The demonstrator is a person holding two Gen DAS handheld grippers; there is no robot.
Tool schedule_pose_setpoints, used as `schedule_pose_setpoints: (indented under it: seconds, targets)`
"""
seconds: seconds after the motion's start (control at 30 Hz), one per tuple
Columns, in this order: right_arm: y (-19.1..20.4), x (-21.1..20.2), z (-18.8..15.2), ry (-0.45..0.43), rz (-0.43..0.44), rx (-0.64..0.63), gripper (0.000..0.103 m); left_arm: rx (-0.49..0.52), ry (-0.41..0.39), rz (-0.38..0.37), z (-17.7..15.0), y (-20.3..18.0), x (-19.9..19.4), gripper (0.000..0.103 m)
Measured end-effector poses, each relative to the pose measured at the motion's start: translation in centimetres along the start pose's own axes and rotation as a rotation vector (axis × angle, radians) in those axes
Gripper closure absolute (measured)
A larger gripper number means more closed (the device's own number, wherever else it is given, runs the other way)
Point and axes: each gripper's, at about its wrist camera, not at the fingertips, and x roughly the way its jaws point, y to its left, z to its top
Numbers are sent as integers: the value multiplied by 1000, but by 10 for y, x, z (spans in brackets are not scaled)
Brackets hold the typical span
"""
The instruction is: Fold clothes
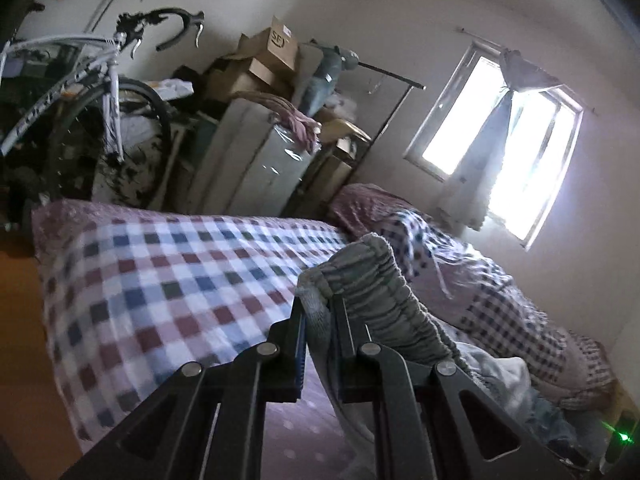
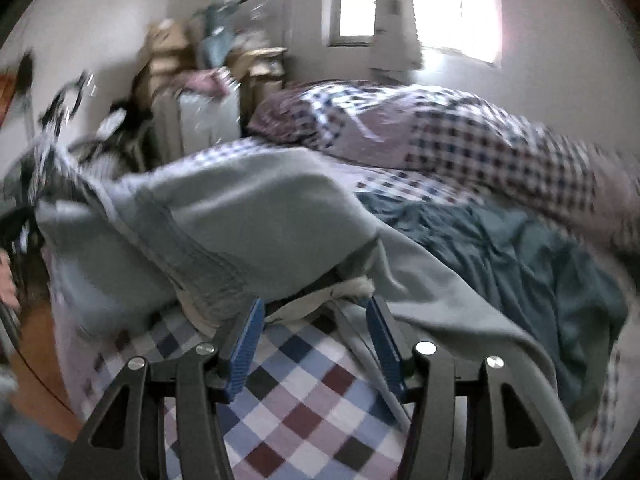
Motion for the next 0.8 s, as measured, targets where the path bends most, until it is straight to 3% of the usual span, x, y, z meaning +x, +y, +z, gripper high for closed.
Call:
schedule_pose_setpoints:
  seconds: [0.23, 0.27, 0.43, 0.53, 0.63, 0.8]
  targets:
    - [39, 42, -5, 47, -49, -292, 46, -22, 35, 12, -3, 12, 12, 93]
    - [36, 48, -6, 70, -21, -267, 46, -24, 41, 11, -5, 12, 13, 93]
    - [-3, 66, -12, 115, 303, 105, 46, -24, 60, 10, -9, 10, 15, 93]
    - [-14, 79, -17, 119, 406, 226, 46, -23, 65, 12, -11, 10, 15, 93]
    - [-25, 91, -18, 113, 450, 312, 46, -13, 64, 16, -12, 7, 14, 93]
    - [-40, 108, -14, 84, 390, 386, 46, -2, 62, 19, -12, 4, 14, 93]
